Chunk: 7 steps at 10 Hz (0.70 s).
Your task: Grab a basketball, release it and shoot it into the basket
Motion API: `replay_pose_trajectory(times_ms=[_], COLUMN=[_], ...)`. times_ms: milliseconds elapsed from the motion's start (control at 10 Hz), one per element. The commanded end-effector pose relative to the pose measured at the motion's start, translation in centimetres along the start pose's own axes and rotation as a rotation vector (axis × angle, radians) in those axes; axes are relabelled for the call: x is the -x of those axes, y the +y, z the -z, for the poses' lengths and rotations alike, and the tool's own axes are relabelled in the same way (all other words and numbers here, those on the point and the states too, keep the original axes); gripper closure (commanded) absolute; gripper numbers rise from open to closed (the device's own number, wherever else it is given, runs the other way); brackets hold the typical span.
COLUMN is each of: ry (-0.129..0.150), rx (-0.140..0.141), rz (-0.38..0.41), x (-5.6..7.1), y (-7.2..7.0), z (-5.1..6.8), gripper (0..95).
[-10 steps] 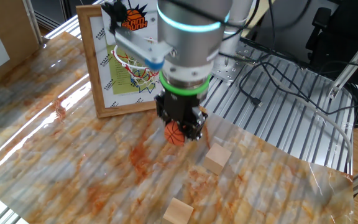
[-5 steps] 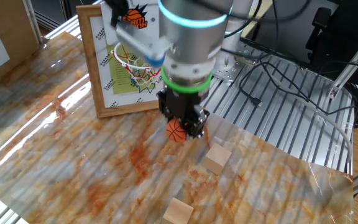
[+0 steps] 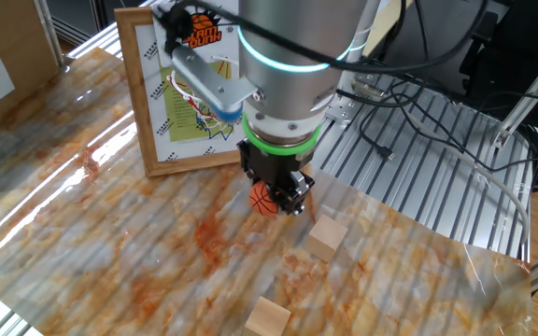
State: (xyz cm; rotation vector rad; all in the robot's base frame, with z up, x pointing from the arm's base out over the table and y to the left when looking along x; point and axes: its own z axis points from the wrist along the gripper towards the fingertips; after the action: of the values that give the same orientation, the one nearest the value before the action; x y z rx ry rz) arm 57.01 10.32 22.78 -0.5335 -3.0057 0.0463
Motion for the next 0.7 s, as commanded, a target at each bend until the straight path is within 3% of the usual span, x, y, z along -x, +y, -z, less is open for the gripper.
replay_pose_trajectory(times_ms=[100, 500, 700], ry=[-0.003, -0.066, -0.06], rx=[0.0, 0.033, 0.017], rz=[-0.027, -0.051, -0.053], x=[0.03, 0.03, 0.03], y=[0.01, 0.01, 0.01], z=[0.03, 0.03, 0.03], gripper=[95.0, 95.0, 95.0])
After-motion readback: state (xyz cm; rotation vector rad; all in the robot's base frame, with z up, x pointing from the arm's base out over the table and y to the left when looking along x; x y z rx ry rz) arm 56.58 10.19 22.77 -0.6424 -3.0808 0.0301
